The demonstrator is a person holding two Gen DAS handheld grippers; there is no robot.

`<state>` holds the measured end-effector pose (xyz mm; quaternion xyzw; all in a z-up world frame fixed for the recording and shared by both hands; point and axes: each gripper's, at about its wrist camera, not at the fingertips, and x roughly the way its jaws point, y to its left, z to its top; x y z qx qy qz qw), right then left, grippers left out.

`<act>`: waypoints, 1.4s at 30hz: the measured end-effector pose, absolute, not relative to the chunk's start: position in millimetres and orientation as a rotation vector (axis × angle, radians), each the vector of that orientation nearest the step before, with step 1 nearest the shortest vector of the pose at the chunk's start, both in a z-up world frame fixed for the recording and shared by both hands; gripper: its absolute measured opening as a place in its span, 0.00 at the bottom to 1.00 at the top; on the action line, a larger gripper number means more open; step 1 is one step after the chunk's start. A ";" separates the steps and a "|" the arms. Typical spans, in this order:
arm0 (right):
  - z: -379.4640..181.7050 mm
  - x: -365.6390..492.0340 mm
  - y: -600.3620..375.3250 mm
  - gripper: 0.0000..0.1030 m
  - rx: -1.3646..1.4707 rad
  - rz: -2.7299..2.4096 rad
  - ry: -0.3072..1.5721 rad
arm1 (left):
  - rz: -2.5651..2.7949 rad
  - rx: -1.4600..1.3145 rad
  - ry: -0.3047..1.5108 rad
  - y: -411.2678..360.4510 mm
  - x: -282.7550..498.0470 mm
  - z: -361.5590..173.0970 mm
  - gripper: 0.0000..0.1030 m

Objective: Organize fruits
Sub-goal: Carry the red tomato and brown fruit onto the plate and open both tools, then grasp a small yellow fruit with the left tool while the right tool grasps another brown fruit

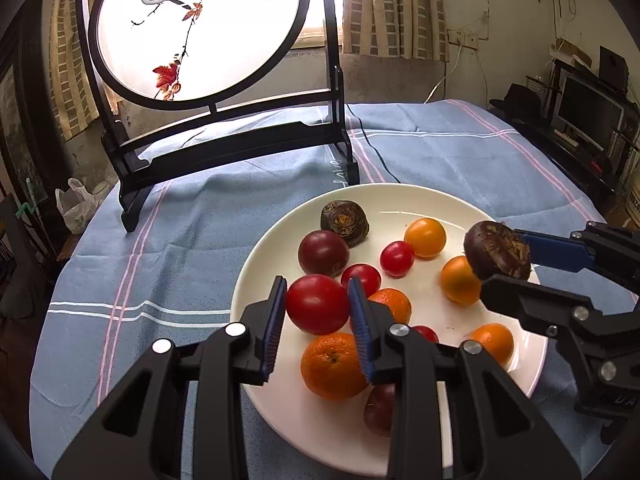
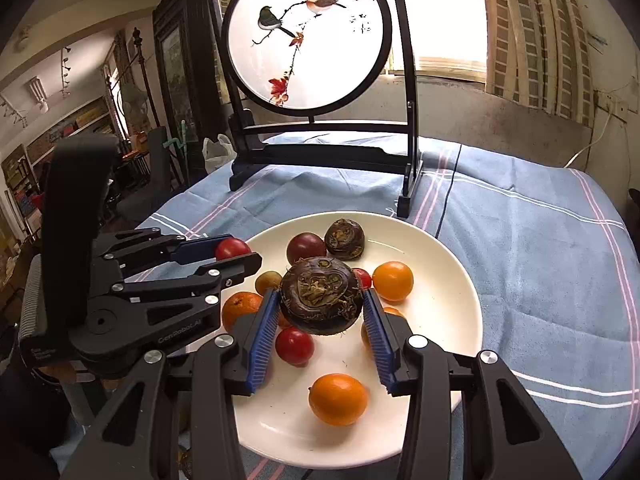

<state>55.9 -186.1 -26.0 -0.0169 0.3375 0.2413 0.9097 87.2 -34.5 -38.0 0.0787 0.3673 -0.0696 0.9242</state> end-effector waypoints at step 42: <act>-61.8 -72.2 -186.7 0.41 -0.355 0.722 0.809 | -0.365 0.113 0.972 -46.8 -68.3 -94.7 0.39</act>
